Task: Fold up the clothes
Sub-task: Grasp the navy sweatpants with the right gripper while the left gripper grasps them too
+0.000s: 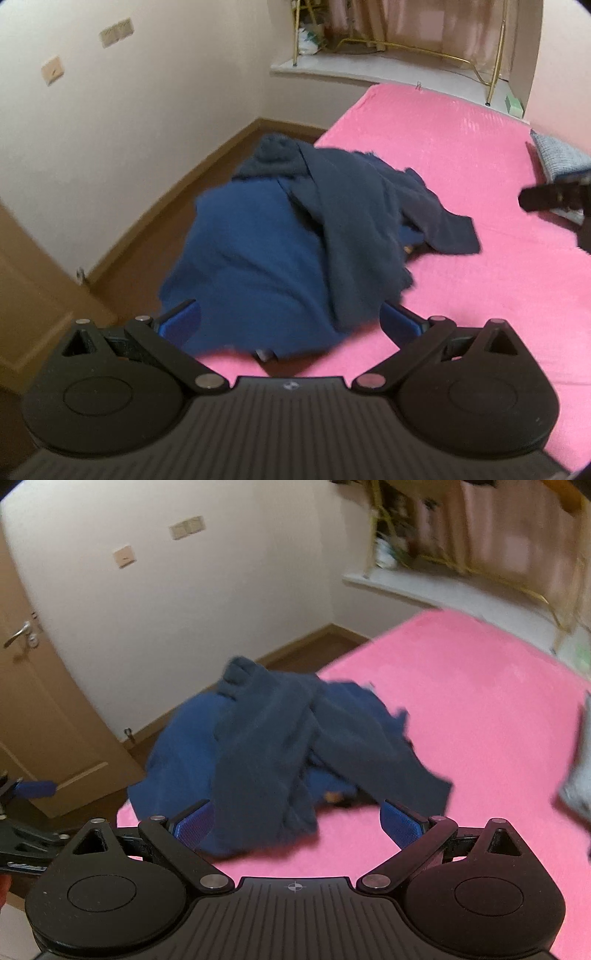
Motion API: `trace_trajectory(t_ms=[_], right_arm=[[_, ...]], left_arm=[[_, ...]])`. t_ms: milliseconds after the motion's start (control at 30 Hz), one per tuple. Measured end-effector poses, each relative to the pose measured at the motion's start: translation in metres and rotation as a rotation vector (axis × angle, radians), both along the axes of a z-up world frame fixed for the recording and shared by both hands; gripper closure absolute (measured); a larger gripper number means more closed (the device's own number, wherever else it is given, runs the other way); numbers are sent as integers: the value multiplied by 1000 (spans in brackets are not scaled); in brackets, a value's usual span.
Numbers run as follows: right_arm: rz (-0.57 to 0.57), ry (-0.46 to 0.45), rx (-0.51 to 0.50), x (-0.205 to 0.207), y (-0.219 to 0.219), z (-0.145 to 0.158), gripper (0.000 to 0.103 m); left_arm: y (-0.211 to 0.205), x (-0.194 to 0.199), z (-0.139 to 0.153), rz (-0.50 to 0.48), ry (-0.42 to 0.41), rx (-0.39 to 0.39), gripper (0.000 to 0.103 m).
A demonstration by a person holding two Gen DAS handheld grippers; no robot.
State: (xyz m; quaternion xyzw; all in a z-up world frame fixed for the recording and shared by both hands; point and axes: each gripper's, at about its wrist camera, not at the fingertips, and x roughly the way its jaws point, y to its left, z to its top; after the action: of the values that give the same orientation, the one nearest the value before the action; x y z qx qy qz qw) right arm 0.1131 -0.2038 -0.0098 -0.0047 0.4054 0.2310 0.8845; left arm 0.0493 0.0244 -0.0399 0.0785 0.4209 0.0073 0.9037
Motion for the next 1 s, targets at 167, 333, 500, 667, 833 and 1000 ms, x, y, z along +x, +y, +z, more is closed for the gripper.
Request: trace_trajectory(t_ms=[167,333,500,667,833,1000], right_arm=[[104,-24,-74,80,78,-12,5],[237,-49,-194,162,166,-46,5],[323,-38,-290,231,230,-99,5],[305,-33,-286,244,234,-107,32],[260,-36,-256,243,224,-101,76],[215,-39,-227,242,214,-94,85]], left_arm=[[43,72,-25,-54,4,14,1],[80,131,-50,-114,-4,29,1],[110,171,-75,-112,-7,-16,1],[129,181,-95,-74,20,-58,1],[136,168,-96,-64,29,-58,1],[131,140,-73,-67,-32,-22,1]])
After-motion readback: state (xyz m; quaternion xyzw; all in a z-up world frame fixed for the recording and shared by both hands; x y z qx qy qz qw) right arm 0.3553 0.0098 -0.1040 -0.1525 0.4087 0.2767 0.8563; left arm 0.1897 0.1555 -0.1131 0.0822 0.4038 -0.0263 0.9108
